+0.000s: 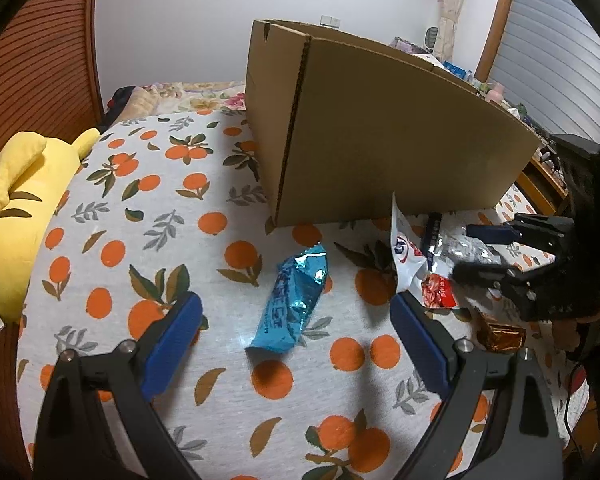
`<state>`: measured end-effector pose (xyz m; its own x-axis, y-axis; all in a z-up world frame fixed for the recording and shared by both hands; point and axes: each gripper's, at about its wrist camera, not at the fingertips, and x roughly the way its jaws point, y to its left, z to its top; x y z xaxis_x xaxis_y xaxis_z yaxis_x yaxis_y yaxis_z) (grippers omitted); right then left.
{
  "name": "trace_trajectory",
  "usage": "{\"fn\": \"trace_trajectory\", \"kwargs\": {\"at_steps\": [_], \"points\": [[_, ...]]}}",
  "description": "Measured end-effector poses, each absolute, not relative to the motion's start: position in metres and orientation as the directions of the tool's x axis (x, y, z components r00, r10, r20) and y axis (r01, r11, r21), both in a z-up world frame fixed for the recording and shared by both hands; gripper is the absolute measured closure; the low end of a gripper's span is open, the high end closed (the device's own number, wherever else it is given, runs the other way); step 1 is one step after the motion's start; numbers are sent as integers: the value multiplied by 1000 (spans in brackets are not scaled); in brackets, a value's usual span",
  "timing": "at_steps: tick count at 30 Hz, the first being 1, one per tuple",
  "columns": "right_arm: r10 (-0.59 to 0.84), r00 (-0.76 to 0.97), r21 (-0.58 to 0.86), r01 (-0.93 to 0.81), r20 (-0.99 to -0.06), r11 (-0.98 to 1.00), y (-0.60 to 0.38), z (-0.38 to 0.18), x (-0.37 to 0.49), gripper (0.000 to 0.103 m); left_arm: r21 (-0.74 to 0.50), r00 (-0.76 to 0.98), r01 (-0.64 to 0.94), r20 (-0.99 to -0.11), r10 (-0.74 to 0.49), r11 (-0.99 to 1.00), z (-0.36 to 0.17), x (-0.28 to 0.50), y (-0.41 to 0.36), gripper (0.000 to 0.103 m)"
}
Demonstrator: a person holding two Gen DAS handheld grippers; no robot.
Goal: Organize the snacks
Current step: 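Move both tools back to the remaining packets on the bedspread, then grasp the blue foil candy with left tool while right tool grasps white-blue packet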
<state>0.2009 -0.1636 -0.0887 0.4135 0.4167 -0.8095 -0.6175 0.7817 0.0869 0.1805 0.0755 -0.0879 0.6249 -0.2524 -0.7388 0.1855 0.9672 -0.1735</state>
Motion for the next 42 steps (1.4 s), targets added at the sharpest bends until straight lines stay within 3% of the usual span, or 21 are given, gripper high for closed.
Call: {"fn": "trace_trajectory", "kwargs": {"at_steps": [14, 20, 25, 32, 35, 38, 42], "points": [[398, 470, 17, -630, -788, 776, -171, -91, 179, 42, -170, 615, 180, -749, -245, 969, -93, 183, 73, 8], [405, 491, 13, -624, -771, 782, -174, -92, 172, 44, -203, 621, 185, -734, -274, 962, -90, 186, 74, 17], [400, 495, 6, -623, -771, 782, -174, -92, 172, 44, -241, 620, 163, -729, -289, 957, -92, 190, 80, 33], [396, 498, 0, -623, -772, 783, -173, -93, 173, 43, -213, 623, 165, -735, -269, 963, -94, 191, 77, 43], [396, 498, 0, -622, -772, 783, -174, -93, 173, 43, -203, 621, 175, -737, -268, 963, -94, 192, 75, 54], [396, 498, 0, -622, -772, 783, -173, -93, 173, 44, -181, 618, 184, -743, -257, 966, -94, 192, 72, 76], [396, 498, 0, -622, -772, 783, -173, -93, 173, 43, -175, 619, 194, -741, -259, 965, -94, 188, 70, 82]]}}
